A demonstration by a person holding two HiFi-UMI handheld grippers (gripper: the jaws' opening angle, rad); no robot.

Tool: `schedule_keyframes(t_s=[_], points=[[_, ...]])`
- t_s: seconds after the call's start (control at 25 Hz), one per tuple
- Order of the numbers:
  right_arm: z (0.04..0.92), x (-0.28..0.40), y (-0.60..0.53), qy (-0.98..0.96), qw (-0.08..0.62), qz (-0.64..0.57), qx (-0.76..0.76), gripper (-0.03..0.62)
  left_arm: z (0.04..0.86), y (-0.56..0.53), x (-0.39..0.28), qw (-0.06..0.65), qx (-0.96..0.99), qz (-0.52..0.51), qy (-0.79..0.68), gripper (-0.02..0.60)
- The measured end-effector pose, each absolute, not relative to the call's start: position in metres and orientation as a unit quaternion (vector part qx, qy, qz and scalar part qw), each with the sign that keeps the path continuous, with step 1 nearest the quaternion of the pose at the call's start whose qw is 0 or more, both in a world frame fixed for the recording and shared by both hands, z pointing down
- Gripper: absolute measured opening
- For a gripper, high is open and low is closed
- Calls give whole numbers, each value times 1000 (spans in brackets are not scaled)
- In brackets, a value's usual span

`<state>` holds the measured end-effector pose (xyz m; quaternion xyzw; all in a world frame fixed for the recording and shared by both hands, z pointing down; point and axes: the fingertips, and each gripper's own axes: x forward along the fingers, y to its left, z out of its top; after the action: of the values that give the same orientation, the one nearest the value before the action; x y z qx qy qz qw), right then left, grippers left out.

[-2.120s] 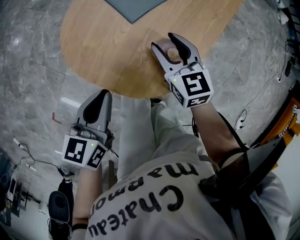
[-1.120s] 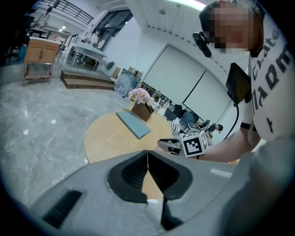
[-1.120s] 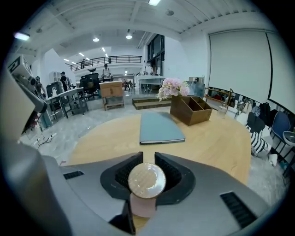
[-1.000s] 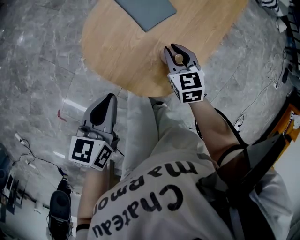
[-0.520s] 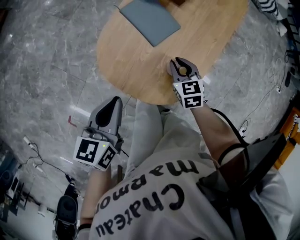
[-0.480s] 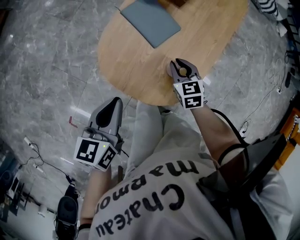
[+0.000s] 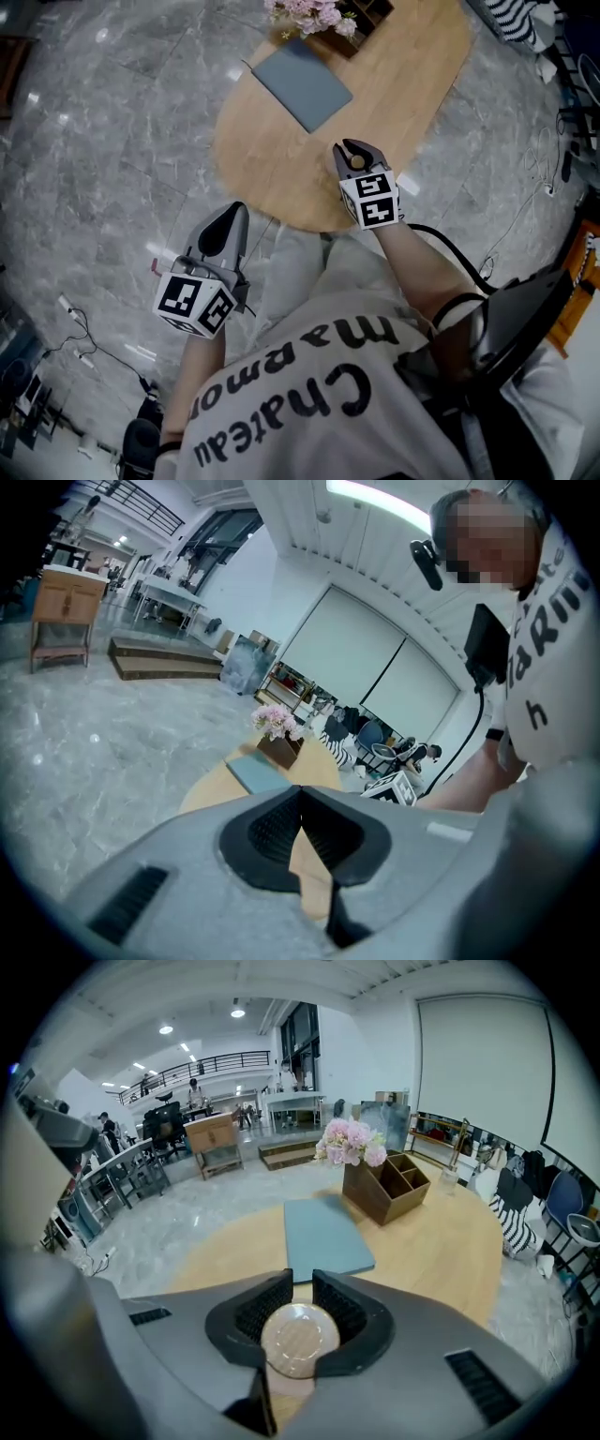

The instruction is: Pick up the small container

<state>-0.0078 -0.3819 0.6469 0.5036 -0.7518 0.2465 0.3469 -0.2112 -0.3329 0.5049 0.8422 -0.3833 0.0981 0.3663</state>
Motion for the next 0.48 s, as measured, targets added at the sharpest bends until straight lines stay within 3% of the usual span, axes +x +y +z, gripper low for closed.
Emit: schedule_keyframes(t_s=[0.48], points=[[550, 26, -387, -715, 313, 287, 555, 70, 444, -345, -213, 359, 852, 67, -376, 14]])
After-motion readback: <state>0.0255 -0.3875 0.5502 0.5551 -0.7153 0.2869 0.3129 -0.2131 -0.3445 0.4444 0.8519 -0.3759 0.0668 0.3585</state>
